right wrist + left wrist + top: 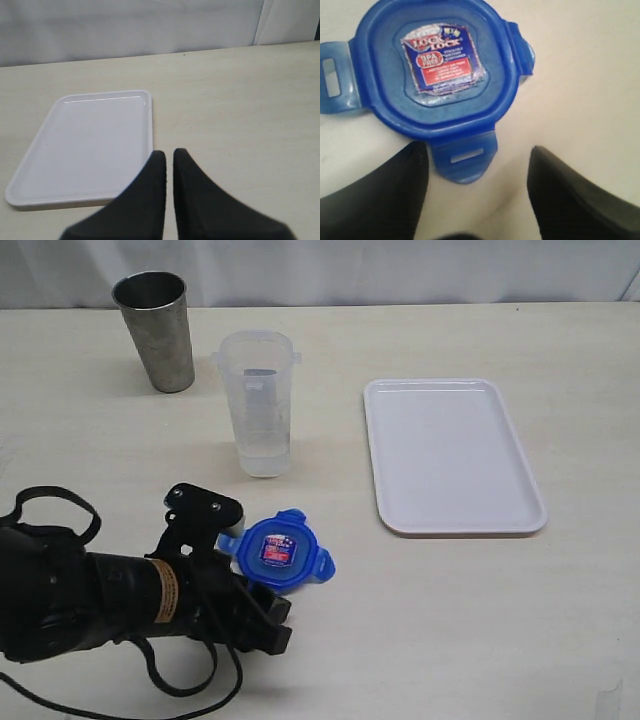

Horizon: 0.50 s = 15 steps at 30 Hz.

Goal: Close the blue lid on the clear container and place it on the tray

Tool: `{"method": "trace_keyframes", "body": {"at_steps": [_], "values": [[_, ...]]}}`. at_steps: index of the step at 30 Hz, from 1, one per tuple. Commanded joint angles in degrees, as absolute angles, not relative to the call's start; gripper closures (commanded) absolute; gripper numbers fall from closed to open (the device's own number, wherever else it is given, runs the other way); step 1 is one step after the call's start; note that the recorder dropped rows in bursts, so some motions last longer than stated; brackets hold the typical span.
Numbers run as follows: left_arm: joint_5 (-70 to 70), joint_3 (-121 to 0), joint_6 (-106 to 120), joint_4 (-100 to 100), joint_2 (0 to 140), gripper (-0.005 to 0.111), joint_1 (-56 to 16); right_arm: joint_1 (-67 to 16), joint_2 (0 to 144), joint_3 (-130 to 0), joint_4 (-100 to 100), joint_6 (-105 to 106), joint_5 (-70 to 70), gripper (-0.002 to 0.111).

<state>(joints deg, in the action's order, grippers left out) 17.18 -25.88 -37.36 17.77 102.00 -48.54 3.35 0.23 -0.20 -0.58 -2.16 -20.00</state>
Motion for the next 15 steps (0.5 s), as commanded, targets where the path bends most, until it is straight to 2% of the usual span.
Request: {"method": "trace_keyframes", "body": {"at_steps": [1,5,14,15], "values": [[8.7,-27.5,-37.3,17.5,104.0,0.054,-48.3,3.8,0.0,0.0,-0.5,-2.2,-19.8,0.103],[4.0,-28.9,-37.1,17.9,104.0,0.062,-48.3,3.8,0.0,0.0,-0.5,-2.2,-19.8,0.103],[-0.6,-31.0,-35.3,20.3,102.9,0.106,-48.2,3.8,0.0,0.0,-0.5,-2.2,-19.8,0.103],[-1.9,-31.5,-35.3,20.9,102.2,0.107,-48.0,3.8,0.0,0.0,-0.5,-2.2,-19.8,0.103]]}}
